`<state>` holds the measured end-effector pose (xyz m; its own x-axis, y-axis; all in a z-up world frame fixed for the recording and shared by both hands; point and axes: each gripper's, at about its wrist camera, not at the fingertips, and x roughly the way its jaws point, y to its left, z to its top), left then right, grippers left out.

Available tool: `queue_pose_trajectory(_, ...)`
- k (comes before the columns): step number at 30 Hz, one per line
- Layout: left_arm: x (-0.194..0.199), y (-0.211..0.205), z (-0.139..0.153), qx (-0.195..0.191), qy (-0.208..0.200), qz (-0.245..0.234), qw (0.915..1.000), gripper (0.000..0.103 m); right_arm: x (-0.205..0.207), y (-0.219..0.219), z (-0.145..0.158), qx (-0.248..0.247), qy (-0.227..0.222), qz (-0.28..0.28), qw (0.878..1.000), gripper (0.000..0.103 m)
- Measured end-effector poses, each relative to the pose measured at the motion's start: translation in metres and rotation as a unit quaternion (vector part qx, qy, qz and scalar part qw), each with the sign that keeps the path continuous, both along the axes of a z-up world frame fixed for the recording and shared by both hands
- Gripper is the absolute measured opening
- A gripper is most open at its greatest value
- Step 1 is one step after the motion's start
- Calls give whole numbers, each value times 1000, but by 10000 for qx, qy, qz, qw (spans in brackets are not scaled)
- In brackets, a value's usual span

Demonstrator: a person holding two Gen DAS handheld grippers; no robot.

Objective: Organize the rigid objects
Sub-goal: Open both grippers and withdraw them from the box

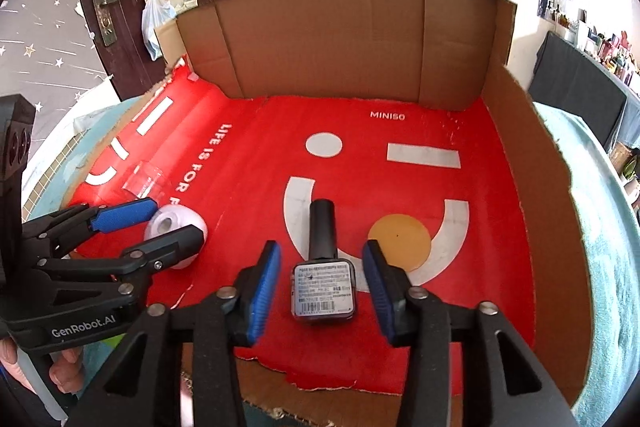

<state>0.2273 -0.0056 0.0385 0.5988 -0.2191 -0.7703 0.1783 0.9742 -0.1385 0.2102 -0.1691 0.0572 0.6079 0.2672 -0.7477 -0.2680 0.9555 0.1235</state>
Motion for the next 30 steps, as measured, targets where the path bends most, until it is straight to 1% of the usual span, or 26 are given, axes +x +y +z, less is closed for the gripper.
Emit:
queue_pose_trajectory(1, -2, 0, 2, -1, -26, 18, 10000, 77, -1, 0, 1, 3, -21, -2, 10000, 49)
queue_pose_trajectory(5, -10, 1, 12, 54, -224, 59, 9997, 82, -10, -3, 9, 74, -134, 10, 9999, 57)
queue_pose_trajectory(9, -18, 2, 20, 34, -356, 82, 9993, 91, -21, -10, 21, 269, -266, -8, 9993, 68)
queue_pose_trajectory(10, -21, 3, 22, 32, -396, 93, 9992, 93, -24, -11, 24, 302, -310, -17, 9991, 69)
queue_pose_trajectory(14, -31, 3, 29, 23, -524, 112, 9986, 95, -38, -16, 35, 444, -486, -32, 9978, 79)
queue_pose_trajectory(16, -36, 4, 32, -19, -583, 121, 9982, 100, -43, -18, 40, 496, -562, -29, 9972, 83)
queue_pose_trajectory(18, -41, 5, 36, -55, -662, 138, 9977, 102, -50, -20, 44, 539, -647, -32, 9964, 91)
queue_pose_trajectory(23, -57, 6, 45, -93, -862, 164, 9961, 103, -66, -24, 52, 677, -867, -22, 9939, 103)
queue_pose_trajectory(27, -70, 5, 50, -79, -1021, 180, 9946, 103, -80, -29, 57, 772, -1059, -31, 9914, 103)
queue_pose_trajectory(30, -78, 3, 52, -134, -1089, 149, 9939, 103, -88, -29, 59, 735, -1172, 11, 9904, 103)
